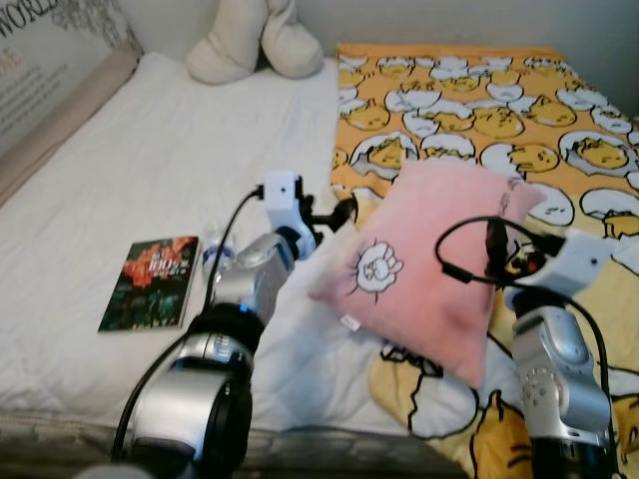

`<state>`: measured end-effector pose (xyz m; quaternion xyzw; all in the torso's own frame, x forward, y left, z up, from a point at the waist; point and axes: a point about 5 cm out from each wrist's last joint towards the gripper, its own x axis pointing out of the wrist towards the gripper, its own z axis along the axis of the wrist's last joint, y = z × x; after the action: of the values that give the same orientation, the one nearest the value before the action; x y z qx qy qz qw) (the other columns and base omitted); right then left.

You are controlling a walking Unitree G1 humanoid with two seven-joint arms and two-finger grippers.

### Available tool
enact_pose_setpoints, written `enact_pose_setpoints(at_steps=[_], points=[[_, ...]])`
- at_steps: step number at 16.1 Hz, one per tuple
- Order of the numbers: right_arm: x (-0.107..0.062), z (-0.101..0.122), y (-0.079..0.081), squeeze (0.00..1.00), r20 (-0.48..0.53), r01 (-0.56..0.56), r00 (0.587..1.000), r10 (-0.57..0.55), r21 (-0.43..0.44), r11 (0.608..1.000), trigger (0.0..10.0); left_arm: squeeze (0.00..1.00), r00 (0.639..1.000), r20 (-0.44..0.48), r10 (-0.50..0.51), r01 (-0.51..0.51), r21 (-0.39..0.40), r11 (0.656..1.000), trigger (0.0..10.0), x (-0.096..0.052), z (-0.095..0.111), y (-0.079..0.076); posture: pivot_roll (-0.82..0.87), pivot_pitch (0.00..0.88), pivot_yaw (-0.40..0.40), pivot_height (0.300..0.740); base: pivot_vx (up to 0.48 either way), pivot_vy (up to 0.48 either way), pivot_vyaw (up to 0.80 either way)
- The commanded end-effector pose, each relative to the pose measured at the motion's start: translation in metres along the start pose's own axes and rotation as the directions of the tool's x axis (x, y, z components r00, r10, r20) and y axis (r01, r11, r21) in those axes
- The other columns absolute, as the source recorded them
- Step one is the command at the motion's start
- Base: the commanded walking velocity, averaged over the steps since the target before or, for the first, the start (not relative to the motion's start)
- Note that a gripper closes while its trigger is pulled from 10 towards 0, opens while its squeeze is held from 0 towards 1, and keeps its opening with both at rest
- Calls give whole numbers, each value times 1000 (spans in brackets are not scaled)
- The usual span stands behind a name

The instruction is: Clean up the room

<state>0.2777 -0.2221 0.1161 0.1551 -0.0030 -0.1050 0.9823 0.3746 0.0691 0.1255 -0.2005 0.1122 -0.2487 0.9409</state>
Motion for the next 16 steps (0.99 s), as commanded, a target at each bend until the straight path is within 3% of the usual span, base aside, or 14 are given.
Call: enact_pose_setpoints(at_steps=[1,4,6,10,11,12,13,14,16], points=[[-5,2,-3,0,-10,30,1000,-30,39,999,10000,0,1000,0,-24,24,-32,999,10000,4,2,-5,-281,113,49,740,0,0,0],[-11,-4,-11,0,-65,68,996,-62,91,994,10000,0,993,-49,-108,107,-38,994,10000,15,-10,-31,-333,214,55,740,0,0,0],[-1,-17,-11,0,-131,54,991,-34,154,987,10000,0,991,-85,-102,100,-32,995,10000,17,-19,-36,-351,247,71,740,0,0,0],[15,-27,3,0,-192,-15,980,59,221,975,10000,0,988,-117,-103,111,64,992,10000,19,-27,-44,-366,259,81,740,0,0,0],[20,-28,12,0,-199,-53,975,101,234,971,10000,0,983,-142,-115,134,132,982,10000,18,-33,-46,-376,258,91,740,0,0,0],[23,-29,23,0,-199,-92,969,146,260,961,1333,0,977,-158,-141,159,110,981,4510,16,-38,-47,-384,259,98,740,0,0,0],[24,-30,27,0,-203,-106,966,164,267,958,1333,0,975,-163,-152,168,95,981,4510,16,-40,-48,-384,259,98,740,0,0,0],[24,-30,31,0,-199,-121,963,183,288,950,0,0,969,-157,-190,202,66,977,0,15,-42,-50,-383,258,97,740,0,0,0],[19,-34,37,0,-212,-136,956,205,302,943,0,0,961,-139,-238,242,13,970,0,16,-42,-56,-384,262,98,740,0,0,0]])
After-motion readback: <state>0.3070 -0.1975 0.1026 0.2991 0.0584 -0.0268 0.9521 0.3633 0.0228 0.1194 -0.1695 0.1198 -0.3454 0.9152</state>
